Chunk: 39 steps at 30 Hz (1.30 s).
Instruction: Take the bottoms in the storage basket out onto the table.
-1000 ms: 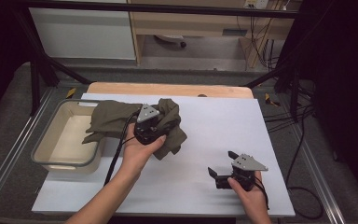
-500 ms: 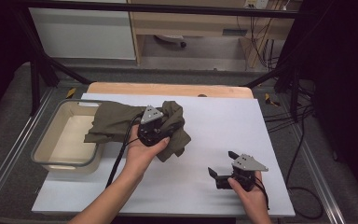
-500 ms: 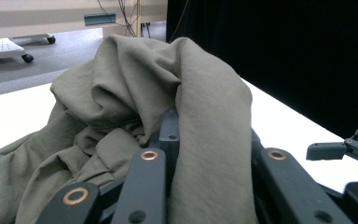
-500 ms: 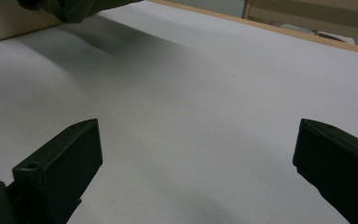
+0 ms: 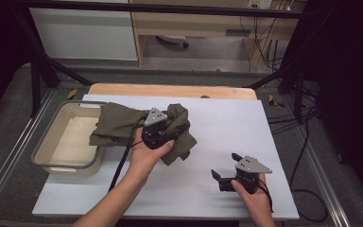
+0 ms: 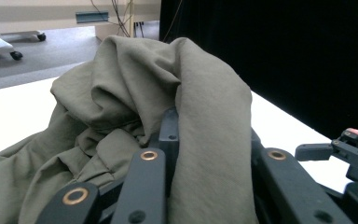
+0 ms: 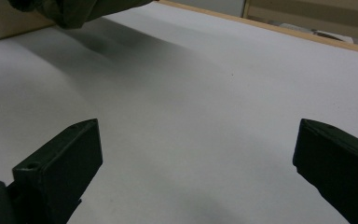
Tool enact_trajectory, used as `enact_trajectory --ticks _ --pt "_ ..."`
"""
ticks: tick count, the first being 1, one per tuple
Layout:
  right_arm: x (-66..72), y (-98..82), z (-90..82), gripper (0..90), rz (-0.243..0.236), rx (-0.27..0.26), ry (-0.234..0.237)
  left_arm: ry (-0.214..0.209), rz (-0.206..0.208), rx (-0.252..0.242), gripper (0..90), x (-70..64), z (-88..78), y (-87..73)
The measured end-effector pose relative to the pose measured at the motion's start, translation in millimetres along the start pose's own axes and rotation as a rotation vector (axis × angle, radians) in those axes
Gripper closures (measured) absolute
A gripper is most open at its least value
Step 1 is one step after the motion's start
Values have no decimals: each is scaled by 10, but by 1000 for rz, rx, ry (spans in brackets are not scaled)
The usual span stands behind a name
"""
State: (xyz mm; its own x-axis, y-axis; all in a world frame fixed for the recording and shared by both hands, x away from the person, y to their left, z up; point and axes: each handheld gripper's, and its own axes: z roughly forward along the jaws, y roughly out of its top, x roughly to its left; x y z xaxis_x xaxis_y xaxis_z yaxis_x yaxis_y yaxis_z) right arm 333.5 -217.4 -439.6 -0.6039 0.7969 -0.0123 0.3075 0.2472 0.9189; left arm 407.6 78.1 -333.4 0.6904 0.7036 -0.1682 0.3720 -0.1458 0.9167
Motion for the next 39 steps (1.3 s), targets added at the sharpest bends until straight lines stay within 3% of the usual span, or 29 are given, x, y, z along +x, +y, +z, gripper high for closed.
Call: enact_trajectory --ticks 20,33,39 --pt "-3 0 -4 20 -1 -3 2 -12 -1 14 707 -43 66 7" --pt "5 5 -1 20 3 -5 4 -31 30 -13 704 -217 141 268" --pt "3 5 -6 20 -1 -6 4 -20 26 4 703 -191 218 272"
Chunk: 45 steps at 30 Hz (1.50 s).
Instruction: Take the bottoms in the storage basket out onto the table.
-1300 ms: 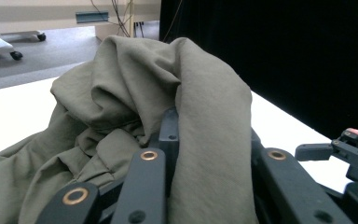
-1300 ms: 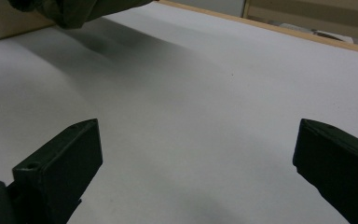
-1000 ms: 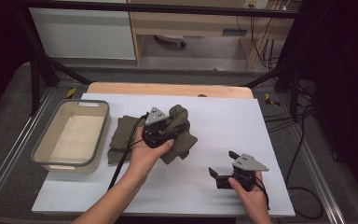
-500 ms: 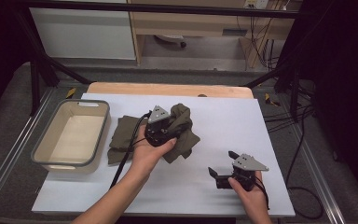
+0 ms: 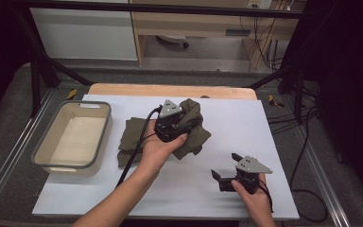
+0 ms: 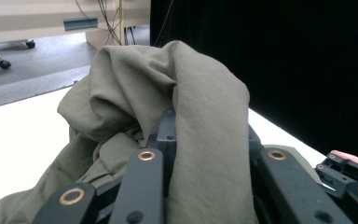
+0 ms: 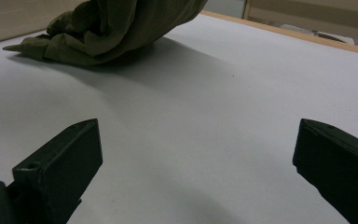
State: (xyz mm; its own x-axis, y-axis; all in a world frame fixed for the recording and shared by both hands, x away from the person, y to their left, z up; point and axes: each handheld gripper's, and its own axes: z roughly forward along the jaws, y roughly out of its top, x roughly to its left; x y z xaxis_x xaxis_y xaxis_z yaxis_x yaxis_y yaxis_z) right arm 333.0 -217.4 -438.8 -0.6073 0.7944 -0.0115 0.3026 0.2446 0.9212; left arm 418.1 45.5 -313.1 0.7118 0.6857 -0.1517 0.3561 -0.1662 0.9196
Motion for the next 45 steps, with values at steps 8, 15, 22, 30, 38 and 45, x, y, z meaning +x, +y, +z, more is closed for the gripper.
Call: enact_trajectory --ticks 8,15,22,30,38,45 --pt "0 0 2 21 -1 1 0 27 21 17 701 59 27 -35" --pt "1 1 2 21 -1 1 0 41 21 32 700 130 41 -58" --pt "0 2 -2 21 0 1 -1 33 19 35 700 123 54 -60" --pt "4 2 1 21 -2 0 1 0 12 24 702 -3 77 -3" --pt "7 0 5 21 2 4 3 -38 44 13 701 -191 107 111" --pt "1 -4 0 21 2 2 4 8 67 45 697 -97 214 70"
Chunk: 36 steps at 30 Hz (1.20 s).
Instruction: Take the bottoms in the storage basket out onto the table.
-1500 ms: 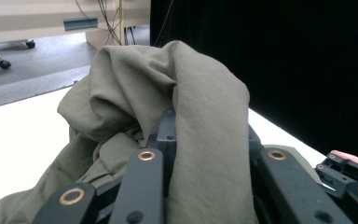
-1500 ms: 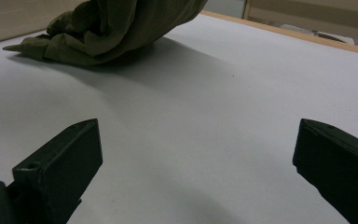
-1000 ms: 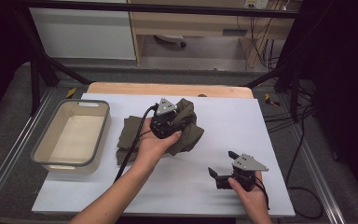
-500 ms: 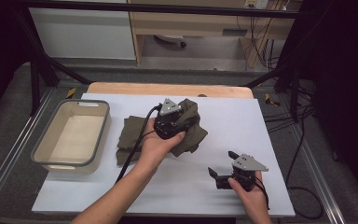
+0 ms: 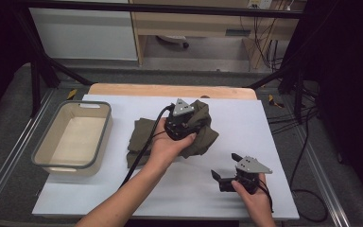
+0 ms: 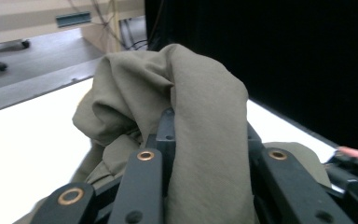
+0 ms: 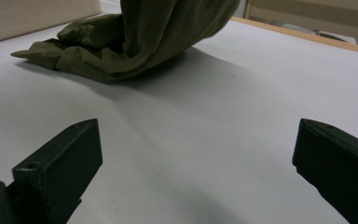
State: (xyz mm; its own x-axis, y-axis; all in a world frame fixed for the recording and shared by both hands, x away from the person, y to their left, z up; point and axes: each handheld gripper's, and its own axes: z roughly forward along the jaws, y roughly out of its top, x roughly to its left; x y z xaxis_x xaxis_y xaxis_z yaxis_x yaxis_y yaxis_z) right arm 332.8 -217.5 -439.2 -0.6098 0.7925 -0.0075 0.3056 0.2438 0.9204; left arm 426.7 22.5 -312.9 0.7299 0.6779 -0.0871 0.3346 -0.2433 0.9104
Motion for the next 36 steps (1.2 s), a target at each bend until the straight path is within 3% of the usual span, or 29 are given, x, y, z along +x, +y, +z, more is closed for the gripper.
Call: enact_trajectory --ticks 5,9,15,22,24,28,30,32,36 --pt "2 2 7 21 1 0 4 26 -10 9 696 114 62 -22" --pt "0 -1 -1 22 1 2 2 53 15 32 694 171 113 -68" --pt "0 -5 -3 22 4 2 4 73 5 62 693 270 185 -156" --pt "3 -2 -1 23 3 1 10 93 -6 62 676 358 226 -169" --pt "6 -1 -3 23 3 2 11 91 -16 70 605 400 256 -185" --pt "11 2 -7 23 0 -1 15 97 -39 81 351 475 282 -218" --pt "11 0 -6 22 -5 1 15 96 -51 64 299 508 260 -238" --pt "13 1 -4 22 -4 3 14 128 -44 61 229 530 233 -244" --pt "20 0 -3 22 -4 2 12 125 -48 48 185 553 164 -252"
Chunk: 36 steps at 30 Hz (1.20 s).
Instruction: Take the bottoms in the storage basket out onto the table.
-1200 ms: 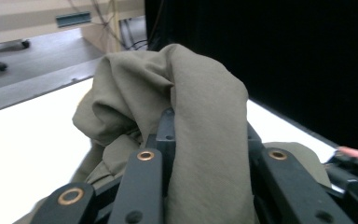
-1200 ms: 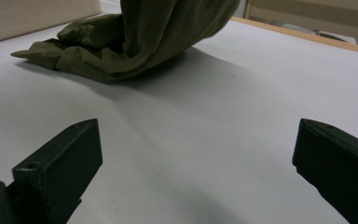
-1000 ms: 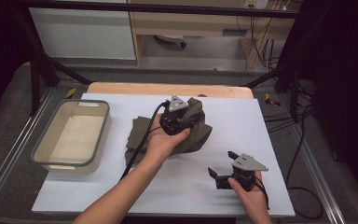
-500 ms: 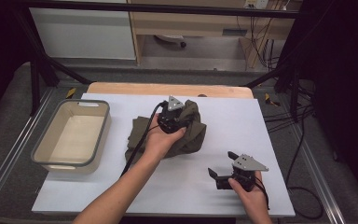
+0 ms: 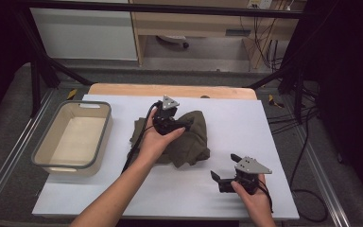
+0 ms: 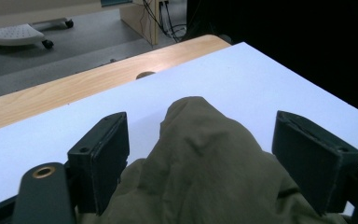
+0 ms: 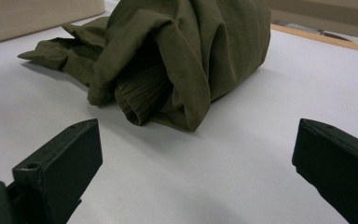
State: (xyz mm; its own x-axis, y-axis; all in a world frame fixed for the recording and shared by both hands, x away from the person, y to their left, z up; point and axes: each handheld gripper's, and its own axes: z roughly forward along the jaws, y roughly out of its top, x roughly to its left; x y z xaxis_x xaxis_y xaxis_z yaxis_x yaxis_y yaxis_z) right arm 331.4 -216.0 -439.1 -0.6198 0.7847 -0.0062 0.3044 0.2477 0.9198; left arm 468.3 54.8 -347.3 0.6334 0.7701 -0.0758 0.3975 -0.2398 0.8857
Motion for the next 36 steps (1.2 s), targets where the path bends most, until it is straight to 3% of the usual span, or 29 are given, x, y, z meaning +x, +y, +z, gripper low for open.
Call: enact_trajectory --ticks 6,10,13,17,24,36 --pt "11 0 7 21 1 3 -2 -24 -1 -19 141 11 -101 -23" --pt "7 0 15 20 -1 3 -1 1 52 -56 103 -33 -156 -3" --pt "-3 -1 24 21 -2 6 -1 -4 76 -90 74 -81 -214 19" --pt "-2 -2 12 20 0 2 1 -37 56 -116 72 -143 -300 49" --pt "2 7 -5 19 -1 -4 -3 -67 63 -132 70 -216 -360 72" --pt "1 6 1 16 1 -6 -2 -91 48 -137 70 -183 -404 184"
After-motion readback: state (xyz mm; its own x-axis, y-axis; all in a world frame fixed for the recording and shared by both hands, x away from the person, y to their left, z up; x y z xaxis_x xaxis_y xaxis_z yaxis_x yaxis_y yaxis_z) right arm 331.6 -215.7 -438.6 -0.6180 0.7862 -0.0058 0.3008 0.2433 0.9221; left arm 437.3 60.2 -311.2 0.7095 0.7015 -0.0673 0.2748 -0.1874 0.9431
